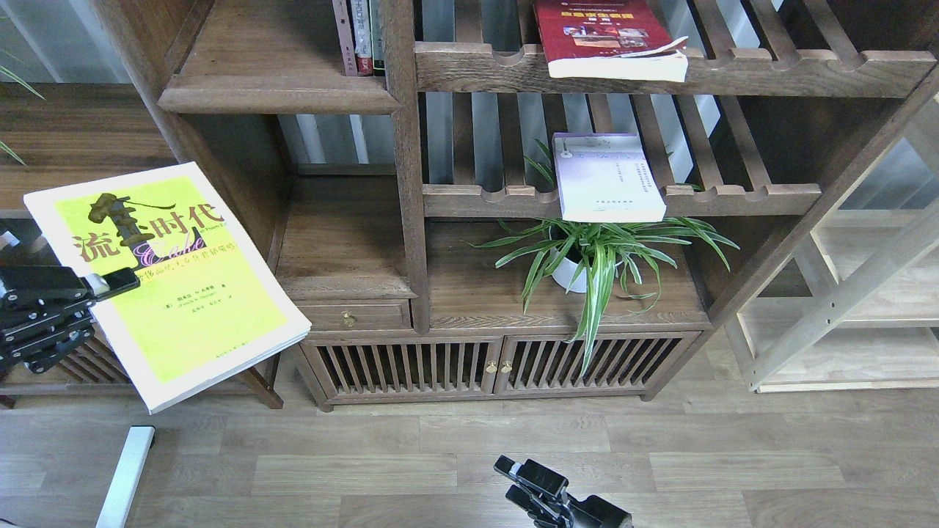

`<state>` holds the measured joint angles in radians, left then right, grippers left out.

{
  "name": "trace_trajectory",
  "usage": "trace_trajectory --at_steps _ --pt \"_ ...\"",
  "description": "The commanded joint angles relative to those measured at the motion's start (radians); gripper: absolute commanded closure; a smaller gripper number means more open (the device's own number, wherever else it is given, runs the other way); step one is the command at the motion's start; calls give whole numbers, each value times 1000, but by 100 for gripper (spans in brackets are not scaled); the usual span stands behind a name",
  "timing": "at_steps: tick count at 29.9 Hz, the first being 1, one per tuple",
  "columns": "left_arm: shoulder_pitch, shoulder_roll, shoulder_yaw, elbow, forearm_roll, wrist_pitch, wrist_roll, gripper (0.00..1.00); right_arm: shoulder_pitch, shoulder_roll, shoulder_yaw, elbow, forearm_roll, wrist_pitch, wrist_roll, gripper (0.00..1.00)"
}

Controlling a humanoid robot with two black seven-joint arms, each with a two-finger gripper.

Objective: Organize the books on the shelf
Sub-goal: 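Lift the book with the left gripper toward the upper shelf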

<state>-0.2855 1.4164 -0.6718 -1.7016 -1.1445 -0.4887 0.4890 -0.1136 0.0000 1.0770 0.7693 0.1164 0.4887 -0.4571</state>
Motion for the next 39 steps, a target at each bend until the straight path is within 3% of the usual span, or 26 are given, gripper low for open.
trace_trajectory --at_steps 1,6,10,15,19,23,27,32,39 --pt "-15 68 -5 -13 9 0 0 97 -3 0 1 7 -1 0 0 19" --pt "-35 157 -3 -23 66 0 0 96 -12 0 1 18 -1 0 -2 19" --pt "-35 158 4 -1 121 0 0 95 -12 0 0 18 -4 0 -3 19" --pt "-38 -9 0 129 210 0 0 95 -24 0 -2 21 -21 0 -3 19" --pt "-47 -36 -5 154 215 0 0 94 -44 0 0 38 -23 0 -5 19" --pt "-113 -92 1 194 230 0 0 95 -49 0 3 42 -23 0 -5 19" --pt "-167 -241 -15 267 293 0 0 95 -55 0 6 44 -23 0 -5 19" --pt "-175 -335 -49 286 333 0 0 96 -55 0 18 44 -23 0 -5 19" --pt "-169 -350 -86 258 429 0 0 97 -54 0 18 42 -24 0 -5 19"
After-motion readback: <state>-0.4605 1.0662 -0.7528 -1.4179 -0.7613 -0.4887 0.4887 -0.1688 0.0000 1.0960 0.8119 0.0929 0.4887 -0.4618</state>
